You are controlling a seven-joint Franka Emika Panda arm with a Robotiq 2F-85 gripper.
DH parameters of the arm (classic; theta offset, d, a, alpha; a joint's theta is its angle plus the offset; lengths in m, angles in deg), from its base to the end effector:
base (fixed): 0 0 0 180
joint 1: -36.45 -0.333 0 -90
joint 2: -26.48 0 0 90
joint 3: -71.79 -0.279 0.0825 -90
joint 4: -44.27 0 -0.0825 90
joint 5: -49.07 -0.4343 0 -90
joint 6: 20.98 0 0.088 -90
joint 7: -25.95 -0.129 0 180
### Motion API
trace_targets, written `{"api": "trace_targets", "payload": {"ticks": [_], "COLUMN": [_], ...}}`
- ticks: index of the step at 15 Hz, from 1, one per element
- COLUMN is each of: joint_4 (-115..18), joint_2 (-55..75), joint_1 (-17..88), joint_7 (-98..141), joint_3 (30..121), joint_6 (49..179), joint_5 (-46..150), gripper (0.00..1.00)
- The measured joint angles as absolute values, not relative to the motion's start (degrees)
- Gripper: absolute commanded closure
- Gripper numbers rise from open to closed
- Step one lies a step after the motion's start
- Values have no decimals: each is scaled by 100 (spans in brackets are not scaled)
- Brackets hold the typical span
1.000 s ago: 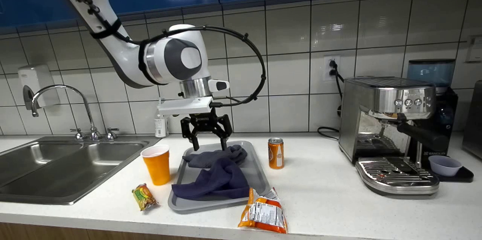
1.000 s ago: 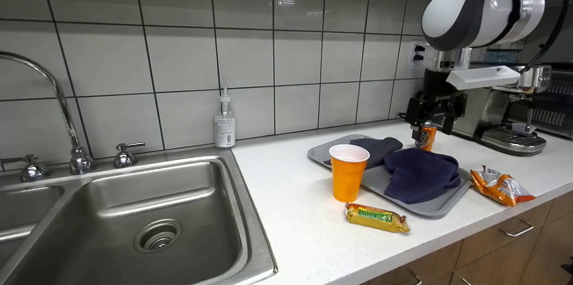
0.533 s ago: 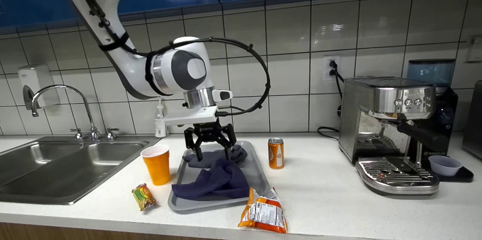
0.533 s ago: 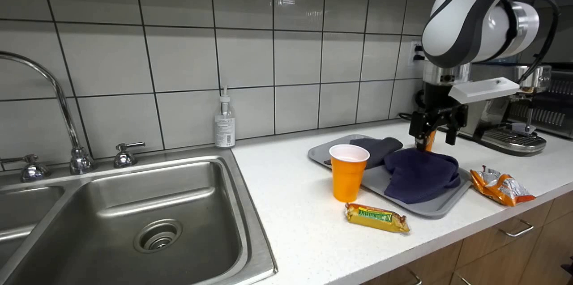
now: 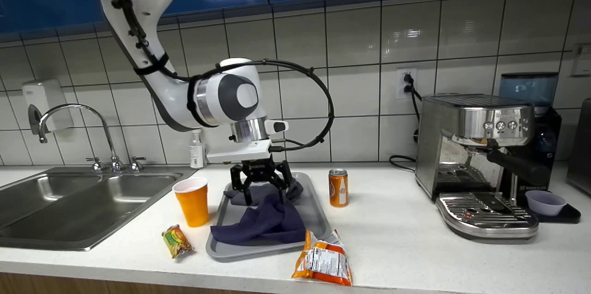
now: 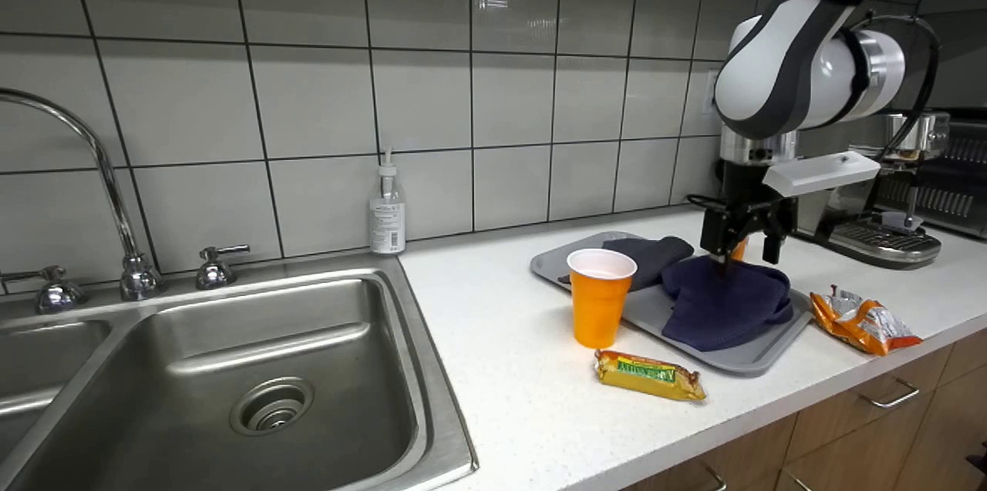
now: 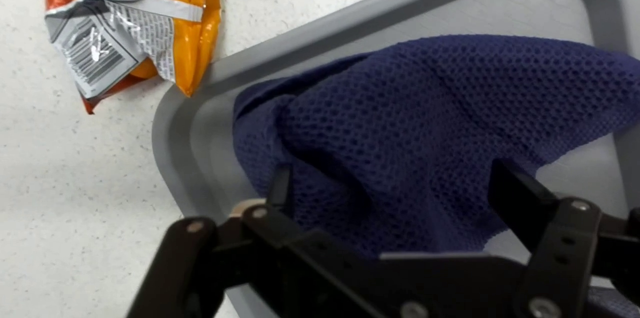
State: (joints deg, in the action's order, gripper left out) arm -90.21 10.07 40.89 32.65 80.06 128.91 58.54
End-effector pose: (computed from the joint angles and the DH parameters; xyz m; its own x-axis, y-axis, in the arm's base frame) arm 0.5137 -0.1201 0.1090 0.9983 0.0420 -0.0400 0.0464 -0.9921 0.1166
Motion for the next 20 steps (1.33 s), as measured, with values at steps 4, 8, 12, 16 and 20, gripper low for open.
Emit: {"api": "trace_targets", "payload": {"ticks": [4,8,12,16,20], "joint_4": [-8819,-8626,-8476,-8362,-8291], "joint_2": [754,544,376,227,128], "joint_1": [4089,4090,4090,4090,4090], "joint_7": [3266,3266,3266,3266,3266], "joint_3": [8006,8011,8018,8018,8018], "joint_6": [12891,12891,12891,12891,12890], "joint_5": [5878,5935,5964,5964,5964], "gripper": [0,0,0,0,42]}}
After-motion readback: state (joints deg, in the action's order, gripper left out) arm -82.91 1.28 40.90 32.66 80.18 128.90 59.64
